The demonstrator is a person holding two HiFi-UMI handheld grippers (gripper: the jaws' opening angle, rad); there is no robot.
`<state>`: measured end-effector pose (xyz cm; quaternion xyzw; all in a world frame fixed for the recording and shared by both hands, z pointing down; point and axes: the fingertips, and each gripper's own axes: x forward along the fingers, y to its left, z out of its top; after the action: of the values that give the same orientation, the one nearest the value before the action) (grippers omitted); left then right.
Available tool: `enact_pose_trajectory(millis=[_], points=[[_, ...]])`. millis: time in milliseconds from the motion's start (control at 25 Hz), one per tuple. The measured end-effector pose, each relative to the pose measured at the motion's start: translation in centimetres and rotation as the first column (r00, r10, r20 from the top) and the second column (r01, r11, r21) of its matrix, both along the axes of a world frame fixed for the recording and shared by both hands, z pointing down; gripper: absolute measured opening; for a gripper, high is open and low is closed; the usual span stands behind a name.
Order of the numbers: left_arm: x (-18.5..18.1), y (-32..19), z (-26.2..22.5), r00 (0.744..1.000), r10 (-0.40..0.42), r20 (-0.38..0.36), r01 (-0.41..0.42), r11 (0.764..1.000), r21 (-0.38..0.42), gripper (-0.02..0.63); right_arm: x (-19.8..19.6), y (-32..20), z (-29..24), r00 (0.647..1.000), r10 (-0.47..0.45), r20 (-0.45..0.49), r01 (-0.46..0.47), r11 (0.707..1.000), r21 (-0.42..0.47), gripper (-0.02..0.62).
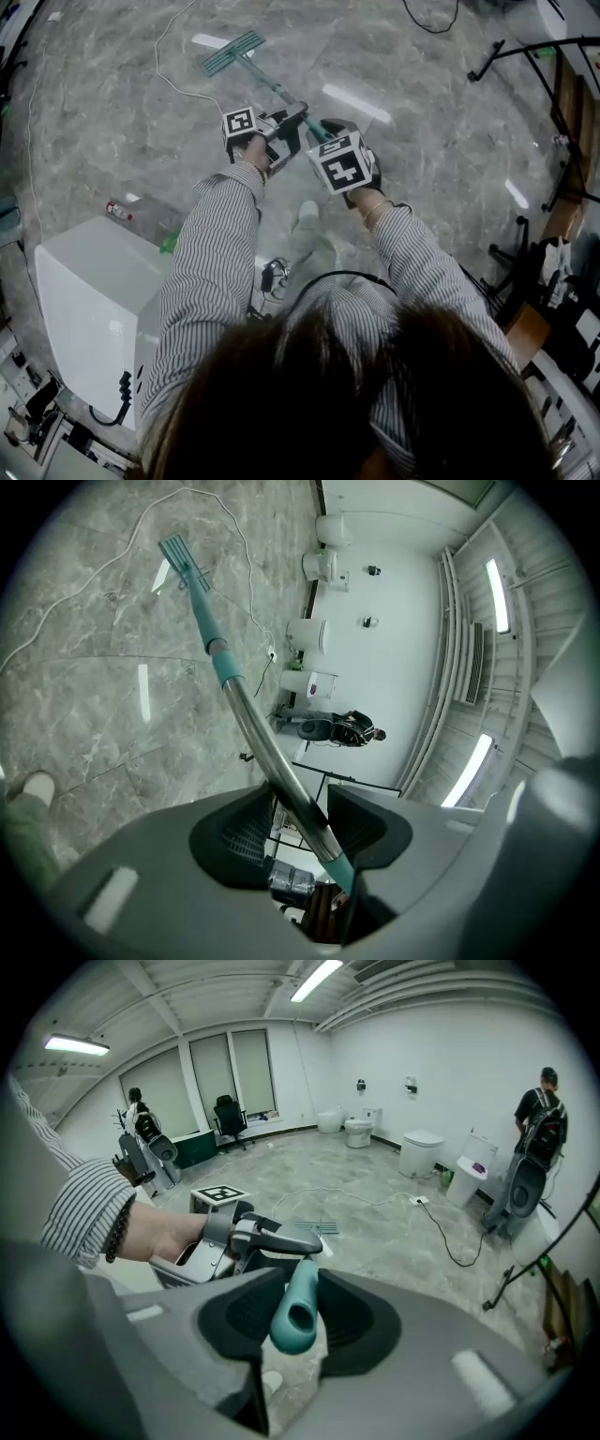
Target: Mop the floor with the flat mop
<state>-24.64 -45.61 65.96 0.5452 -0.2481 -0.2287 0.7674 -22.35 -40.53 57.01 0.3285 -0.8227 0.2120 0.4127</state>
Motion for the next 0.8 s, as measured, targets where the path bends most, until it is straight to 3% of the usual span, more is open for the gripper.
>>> enact_pose_trajectory(millis=[240, 480, 800], points=[[5.3, 4.9, -0.3, 0.999, 0.046, -0.022, -0.046, 0.999, -0.011, 0.19, 5.1, 4.7, -0.4, 1.0, 0.012, -0.026, -0.011, 1.0, 0.021, 0.11], [12.9, 11.4, -2.4, 0.995, 0.098, 0.009, -0.098, 0.994, 0.055, 0.196, 12.6, 11.3, -2.7, 0.999, 0.047, 0.018, -0.048, 0.997, 0.056, 0.11], [26.3, 29.2, -2.3, 0.988, 0.152, 0.001, -0.151, 0.987, 0.053, 0.196, 25.8, 29.1, -2.4, 0.995, 0.089, 0.044, -0.092, 0.992, 0.082, 0.11]])
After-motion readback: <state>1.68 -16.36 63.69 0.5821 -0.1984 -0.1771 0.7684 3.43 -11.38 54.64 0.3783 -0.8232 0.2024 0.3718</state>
